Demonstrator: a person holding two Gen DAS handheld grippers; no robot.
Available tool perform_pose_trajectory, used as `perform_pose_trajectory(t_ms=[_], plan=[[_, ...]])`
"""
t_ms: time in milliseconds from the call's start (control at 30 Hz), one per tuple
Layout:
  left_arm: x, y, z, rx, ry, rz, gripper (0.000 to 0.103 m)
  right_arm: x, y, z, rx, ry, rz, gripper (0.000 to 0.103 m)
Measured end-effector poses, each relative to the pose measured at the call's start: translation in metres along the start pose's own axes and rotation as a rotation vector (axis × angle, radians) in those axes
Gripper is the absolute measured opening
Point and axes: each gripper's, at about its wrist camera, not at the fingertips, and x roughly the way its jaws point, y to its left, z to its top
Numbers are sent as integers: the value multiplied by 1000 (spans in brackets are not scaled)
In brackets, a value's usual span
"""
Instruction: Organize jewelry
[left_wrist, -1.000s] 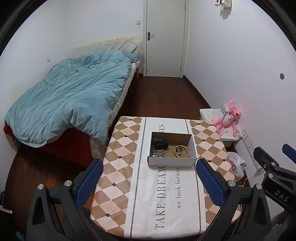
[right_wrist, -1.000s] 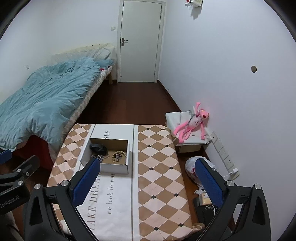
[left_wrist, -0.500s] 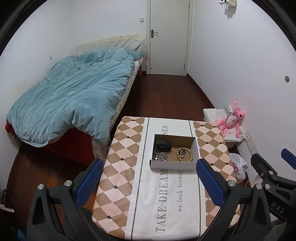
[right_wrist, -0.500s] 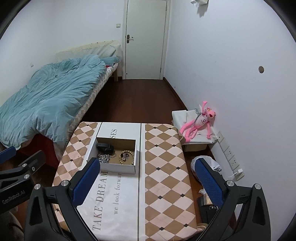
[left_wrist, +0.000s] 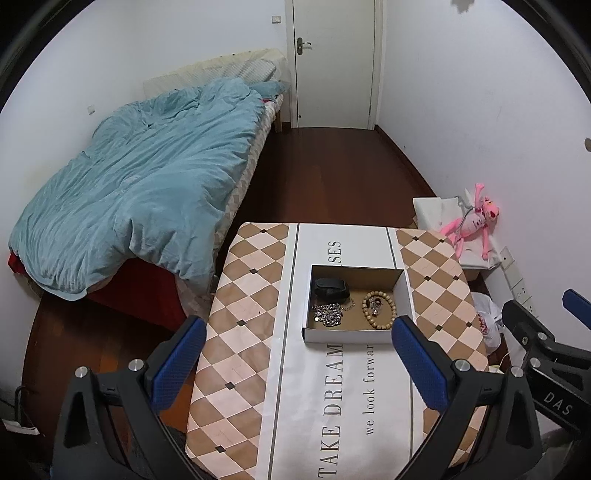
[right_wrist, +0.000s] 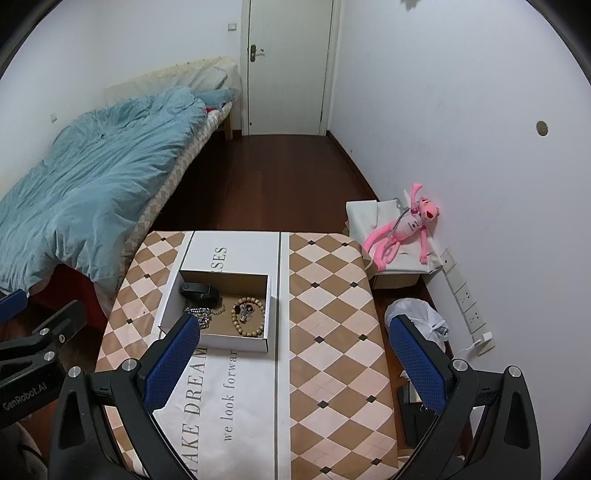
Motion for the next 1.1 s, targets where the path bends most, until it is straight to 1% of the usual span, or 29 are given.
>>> perform_pose_trajectory(t_ms=[67, 300, 433, 667, 1100], plan=[[4, 1, 0, -1, 5, -5, 103, 6, 3, 0, -10, 8, -4, 103], [12, 4, -2, -6, 2, 24, 103, 21, 7, -2, -17, 30, -6, 103], [14, 4, -4, -3, 2, 25, 103, 27, 8, -4, -18, 41, -6, 103], [16, 5, -7, -5, 3, 19, 103, 32, 6, -7, -14, 59, 0, 103], [20, 3, -9, 2, 5, 13, 103, 32, 5, -7, -16, 60, 0, 103]])
